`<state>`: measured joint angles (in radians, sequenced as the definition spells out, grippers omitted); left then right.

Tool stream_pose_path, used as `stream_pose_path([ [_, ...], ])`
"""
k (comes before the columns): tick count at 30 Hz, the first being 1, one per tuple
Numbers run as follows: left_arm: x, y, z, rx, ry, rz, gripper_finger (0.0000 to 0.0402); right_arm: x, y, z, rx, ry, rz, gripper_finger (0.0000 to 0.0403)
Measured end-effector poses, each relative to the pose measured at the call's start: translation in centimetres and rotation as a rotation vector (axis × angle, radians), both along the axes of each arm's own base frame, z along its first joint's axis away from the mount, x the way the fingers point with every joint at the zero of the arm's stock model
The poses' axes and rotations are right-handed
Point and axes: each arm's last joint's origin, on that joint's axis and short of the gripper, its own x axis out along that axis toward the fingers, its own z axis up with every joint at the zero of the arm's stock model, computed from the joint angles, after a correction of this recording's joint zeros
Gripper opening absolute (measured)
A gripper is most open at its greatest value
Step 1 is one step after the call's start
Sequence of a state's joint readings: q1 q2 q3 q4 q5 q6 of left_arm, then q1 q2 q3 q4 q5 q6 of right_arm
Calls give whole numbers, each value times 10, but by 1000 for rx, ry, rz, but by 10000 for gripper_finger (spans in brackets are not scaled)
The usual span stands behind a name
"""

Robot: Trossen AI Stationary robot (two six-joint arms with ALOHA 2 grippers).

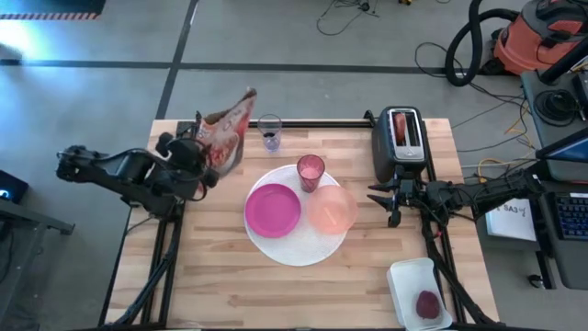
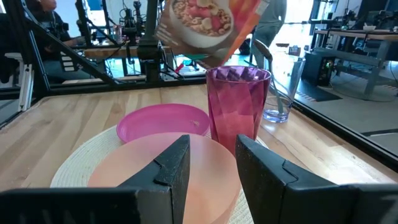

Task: Arrange a breakfast setting
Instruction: Pour the cereal from the cereal box into the orange bowl

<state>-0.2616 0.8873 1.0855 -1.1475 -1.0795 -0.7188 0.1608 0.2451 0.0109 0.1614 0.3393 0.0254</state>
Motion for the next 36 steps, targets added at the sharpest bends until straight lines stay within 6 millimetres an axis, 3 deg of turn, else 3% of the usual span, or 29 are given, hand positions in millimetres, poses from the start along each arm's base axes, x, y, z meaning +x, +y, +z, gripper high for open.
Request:
stream_pose_path([
  [13, 38, -35, 10, -131, -3, -169, 0, 0, 0, 0, 0, 0, 0, 118],
  [28, 93, -99, 51, -147, 2, -326, 0, 0, 0, 1, 50, -20, -5, 118],
  [36, 115, -127, 66, -279, 120, -453, 0, 0, 0, 1, 89, -25, -7, 118],
])
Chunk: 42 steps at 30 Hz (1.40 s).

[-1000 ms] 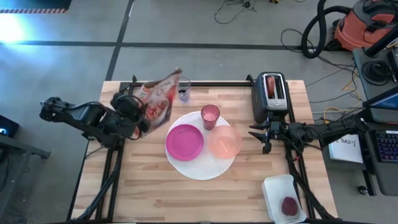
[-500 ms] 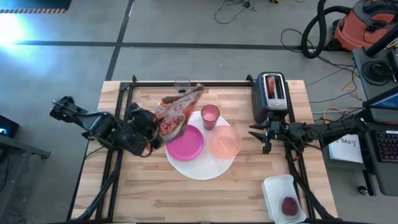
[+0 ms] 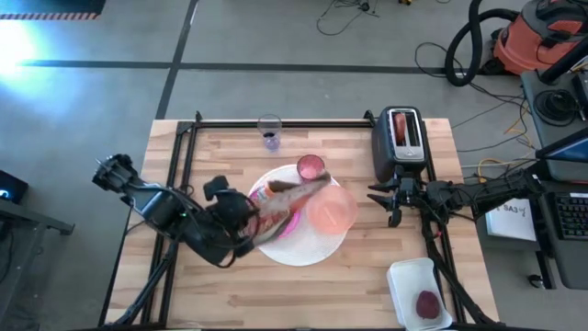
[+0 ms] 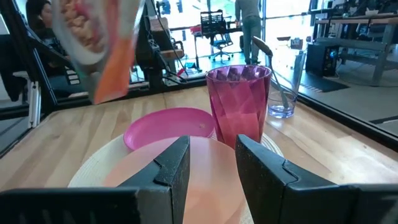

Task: Arrange a breakfast setting
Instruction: Pour the cereal from the cereal box into the orange bowl

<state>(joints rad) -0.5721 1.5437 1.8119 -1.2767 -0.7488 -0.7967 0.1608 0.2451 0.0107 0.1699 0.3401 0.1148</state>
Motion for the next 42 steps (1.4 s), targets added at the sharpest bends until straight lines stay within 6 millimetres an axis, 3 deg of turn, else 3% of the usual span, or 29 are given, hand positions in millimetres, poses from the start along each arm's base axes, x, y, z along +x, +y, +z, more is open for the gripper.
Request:
stream_pose_path([
  [9, 27, 1, 16, -85, 199, -15, 0, 0, 0, 0, 3, 0, -1, 118],
  [16, 53, -3, 14, -201, 264, -80, 0, 0, 0, 0, 23, -3, -2, 118],
  [33, 65, 8, 2, -407, 355, -15, 0, 0, 0, 0, 23, -3, -2, 118],
  [42, 75, 19, -6, -397, 343, 82, 0, 0, 0, 0, 23, -3, -2, 118],
])
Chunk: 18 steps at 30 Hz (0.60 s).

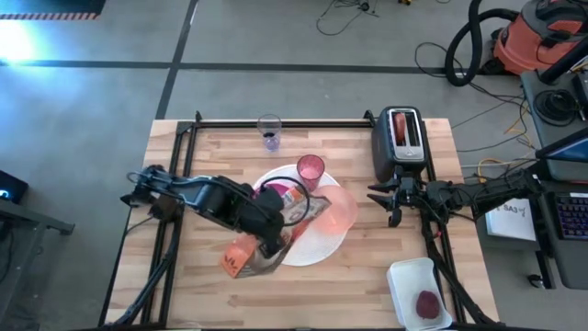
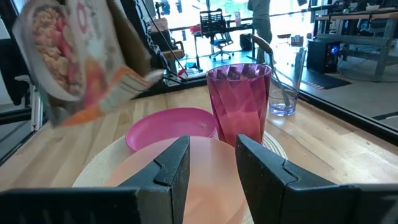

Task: Arrange a breakfast setting
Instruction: Pour the cereal from the cereal box into the orange bowl

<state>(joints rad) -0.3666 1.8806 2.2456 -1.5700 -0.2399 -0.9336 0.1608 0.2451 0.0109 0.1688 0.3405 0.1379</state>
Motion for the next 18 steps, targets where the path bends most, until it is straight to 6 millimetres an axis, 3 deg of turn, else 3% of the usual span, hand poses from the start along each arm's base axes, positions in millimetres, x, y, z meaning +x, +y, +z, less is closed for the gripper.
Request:
stream_pose_path([
  [8, 13, -2, -17, 46, 51, -26, 0, 0, 0, 0, 0, 0, 0, 118],
  [18, 17, 0, -19, 187, 46, -88, 0, 0, 0, 0, 0, 0, 0, 118],
])
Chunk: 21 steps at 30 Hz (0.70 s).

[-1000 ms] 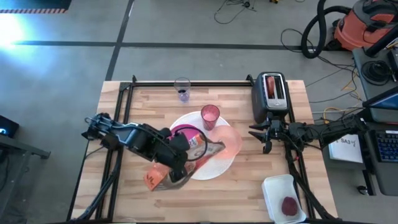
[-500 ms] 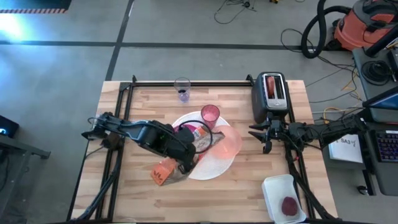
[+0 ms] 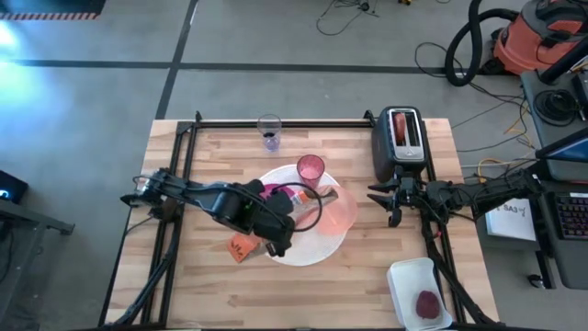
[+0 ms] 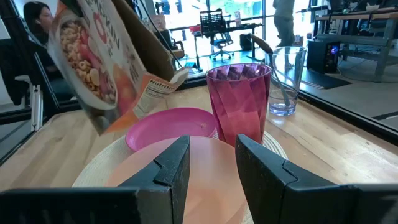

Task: Arrange a breakfast setting
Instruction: Pour the cereal from the cereal box into the orange bowl

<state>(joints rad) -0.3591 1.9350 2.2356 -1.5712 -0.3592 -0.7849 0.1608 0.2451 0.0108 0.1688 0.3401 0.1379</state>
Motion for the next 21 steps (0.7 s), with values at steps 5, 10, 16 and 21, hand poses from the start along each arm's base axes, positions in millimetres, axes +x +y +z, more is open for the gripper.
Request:
stream_pose_path([
  [5, 1, 1, -4, 23, 4, 19, 0, 0, 0, 0, 0, 0, 0, 118],
  [10, 3, 1, -17, 54, 46, 33, 0, 0, 0, 0, 0, 0, 0, 118],
  [16, 3, 2, -20, 67, 56, 38, 0, 0, 0, 0, 0, 0, 0, 118],
  [21, 3, 2, -20, 66, 52, 44, 0, 0, 0, 0, 0, 0, 0, 118],
])
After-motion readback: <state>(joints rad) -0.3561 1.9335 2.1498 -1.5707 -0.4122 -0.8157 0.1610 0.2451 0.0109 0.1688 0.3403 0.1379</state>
